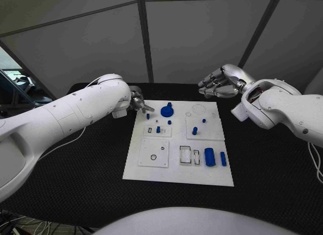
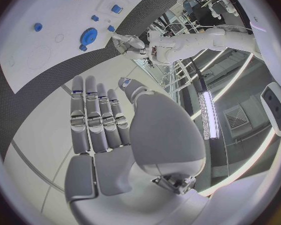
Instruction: Assemble the parts on the task board
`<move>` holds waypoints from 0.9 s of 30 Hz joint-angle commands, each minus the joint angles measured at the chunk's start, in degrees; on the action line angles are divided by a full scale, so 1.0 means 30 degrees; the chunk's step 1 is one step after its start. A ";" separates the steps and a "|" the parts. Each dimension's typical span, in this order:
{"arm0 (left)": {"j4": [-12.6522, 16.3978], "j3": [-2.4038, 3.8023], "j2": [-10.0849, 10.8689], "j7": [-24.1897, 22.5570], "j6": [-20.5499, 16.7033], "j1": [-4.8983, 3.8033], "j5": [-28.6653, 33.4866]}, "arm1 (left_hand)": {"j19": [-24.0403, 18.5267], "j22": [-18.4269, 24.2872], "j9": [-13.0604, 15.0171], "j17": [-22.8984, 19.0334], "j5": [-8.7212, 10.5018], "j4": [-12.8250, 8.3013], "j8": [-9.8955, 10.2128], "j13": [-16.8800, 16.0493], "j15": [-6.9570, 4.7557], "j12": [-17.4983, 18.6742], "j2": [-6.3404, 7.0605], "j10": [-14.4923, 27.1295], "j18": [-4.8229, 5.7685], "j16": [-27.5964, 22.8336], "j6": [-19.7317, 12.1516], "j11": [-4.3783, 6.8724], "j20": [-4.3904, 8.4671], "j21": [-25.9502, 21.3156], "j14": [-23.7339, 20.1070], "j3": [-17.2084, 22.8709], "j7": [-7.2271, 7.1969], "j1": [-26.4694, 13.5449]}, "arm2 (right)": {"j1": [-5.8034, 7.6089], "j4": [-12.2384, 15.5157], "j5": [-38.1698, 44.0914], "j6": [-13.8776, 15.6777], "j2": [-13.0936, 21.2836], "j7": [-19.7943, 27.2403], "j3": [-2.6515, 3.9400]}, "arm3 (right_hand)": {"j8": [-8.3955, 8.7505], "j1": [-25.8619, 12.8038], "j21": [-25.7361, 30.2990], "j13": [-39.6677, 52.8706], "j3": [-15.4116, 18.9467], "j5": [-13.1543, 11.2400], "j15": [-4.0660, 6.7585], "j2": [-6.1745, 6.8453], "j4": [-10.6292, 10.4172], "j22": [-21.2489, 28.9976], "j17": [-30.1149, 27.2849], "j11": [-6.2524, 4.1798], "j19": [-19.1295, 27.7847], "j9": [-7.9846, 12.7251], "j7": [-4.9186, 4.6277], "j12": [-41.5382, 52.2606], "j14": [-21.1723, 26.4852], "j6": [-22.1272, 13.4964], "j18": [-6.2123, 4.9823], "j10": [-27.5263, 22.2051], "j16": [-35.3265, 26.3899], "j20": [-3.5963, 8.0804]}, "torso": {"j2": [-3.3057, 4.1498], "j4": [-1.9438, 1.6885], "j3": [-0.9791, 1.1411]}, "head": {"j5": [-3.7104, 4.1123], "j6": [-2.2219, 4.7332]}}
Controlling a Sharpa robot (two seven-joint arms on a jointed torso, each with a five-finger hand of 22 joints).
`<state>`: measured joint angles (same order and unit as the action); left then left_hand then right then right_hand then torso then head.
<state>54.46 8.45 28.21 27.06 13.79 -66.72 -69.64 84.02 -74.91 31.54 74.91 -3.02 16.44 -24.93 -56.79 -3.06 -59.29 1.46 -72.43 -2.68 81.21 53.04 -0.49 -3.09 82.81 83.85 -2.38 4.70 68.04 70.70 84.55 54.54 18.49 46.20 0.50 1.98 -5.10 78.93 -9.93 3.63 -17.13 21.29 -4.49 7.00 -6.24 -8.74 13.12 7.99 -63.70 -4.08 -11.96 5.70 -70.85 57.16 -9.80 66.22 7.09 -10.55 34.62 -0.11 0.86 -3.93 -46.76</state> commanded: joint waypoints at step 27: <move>-0.0738 -0.0193 -0.0662 -0.0184 0.0860 -0.0022 -0.0573 | 0.0671 -0.3131 -0.0681 0.2486 -0.0032 -0.0308 0.0430 -0.0295 -0.0146 -0.0452 -0.1019 -0.0456 0.0257 0.0089 0.0875 0.0168 0.0091 0.0256 0.1286 0.0347 -0.0157 0.1244 | 0.0045 -0.0034 0.0000 -0.0053 -0.0174 0.0135 0.0014 | -0.0093 -0.0089 0.0101 -0.0010 -0.0103 0.0122 0.0010 -0.0101 -0.0073 0.0047 -0.0030 -0.0106 -0.0128 -0.0022 0.0139 0.0090 -0.0058 0.0053 -0.0222 0.0057 -0.0096 0.0022 | 0.0010 -0.0008 0.0014 | -0.0025 -0.0124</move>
<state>52.29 7.85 26.32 27.08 16.13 -66.69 -70.95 84.02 -74.91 29.56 74.91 -3.02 15.41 -23.92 -57.68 -3.06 -60.34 -1.75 -73.54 -2.67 81.21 55.19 0.00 -3.09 83.23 83.85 -1.67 4.19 71.26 70.70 84.41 54.54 18.48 45.75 0.49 1.98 -5.10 78.93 -9.93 3.64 -17.28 21.29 -4.50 7.00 -6.39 -8.67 13.08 7.99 -63.70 -4.07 -11.96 5.70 -70.84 57.17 -9.80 66.22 7.10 -10.55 34.68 -0.12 0.87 -4.03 -47.09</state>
